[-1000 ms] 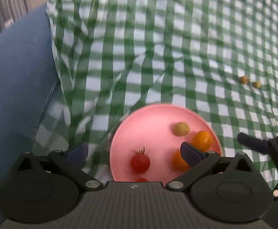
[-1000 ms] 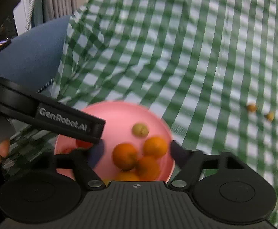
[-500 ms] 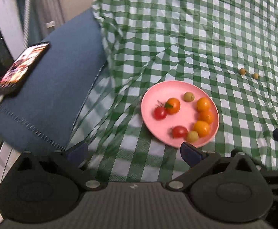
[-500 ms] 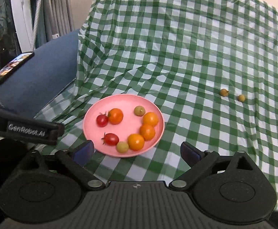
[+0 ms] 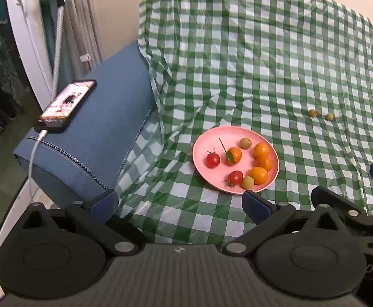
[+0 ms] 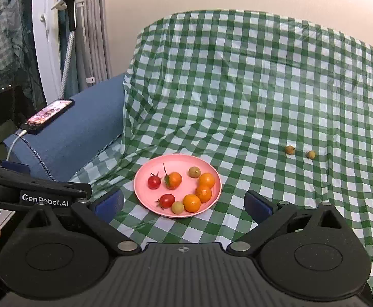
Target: Organize fruits
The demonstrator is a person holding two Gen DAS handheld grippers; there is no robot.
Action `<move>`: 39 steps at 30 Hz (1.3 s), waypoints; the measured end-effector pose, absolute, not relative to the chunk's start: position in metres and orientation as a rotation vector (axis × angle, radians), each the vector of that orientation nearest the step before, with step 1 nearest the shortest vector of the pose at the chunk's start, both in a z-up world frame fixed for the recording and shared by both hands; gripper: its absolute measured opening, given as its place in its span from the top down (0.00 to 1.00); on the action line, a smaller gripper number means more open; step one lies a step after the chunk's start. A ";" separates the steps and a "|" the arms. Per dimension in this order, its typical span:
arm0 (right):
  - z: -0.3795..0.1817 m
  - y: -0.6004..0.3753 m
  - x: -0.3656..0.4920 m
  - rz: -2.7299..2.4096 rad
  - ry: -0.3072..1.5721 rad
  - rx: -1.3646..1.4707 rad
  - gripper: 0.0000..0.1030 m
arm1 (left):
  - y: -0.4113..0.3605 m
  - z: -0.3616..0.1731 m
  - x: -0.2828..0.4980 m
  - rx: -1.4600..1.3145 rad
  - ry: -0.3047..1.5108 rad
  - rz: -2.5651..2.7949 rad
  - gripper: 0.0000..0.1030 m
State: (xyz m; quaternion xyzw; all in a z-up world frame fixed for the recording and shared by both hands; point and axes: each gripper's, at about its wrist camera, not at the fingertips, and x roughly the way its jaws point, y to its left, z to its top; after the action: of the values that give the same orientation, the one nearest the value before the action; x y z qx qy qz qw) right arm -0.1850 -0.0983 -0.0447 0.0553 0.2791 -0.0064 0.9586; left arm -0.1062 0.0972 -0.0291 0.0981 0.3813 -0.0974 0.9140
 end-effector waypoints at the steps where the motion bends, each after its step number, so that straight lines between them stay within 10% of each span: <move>1: -0.043 -0.098 -0.188 -0.013 0.558 0.112 0.03 | 0.098 -0.027 -0.109 0.201 0.779 -0.201 0.00; 39: -0.048 -0.098 -0.189 -0.018 0.575 0.125 0.03 | 0.103 -0.029 -0.114 0.193 0.799 -0.196 0.00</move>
State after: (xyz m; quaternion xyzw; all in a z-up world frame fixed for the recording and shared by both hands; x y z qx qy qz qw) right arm -0.1893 -0.0982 -0.0481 0.0614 0.2835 -0.0090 0.9570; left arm -0.1142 0.1026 -0.0292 0.0936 0.3876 -0.0953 0.9121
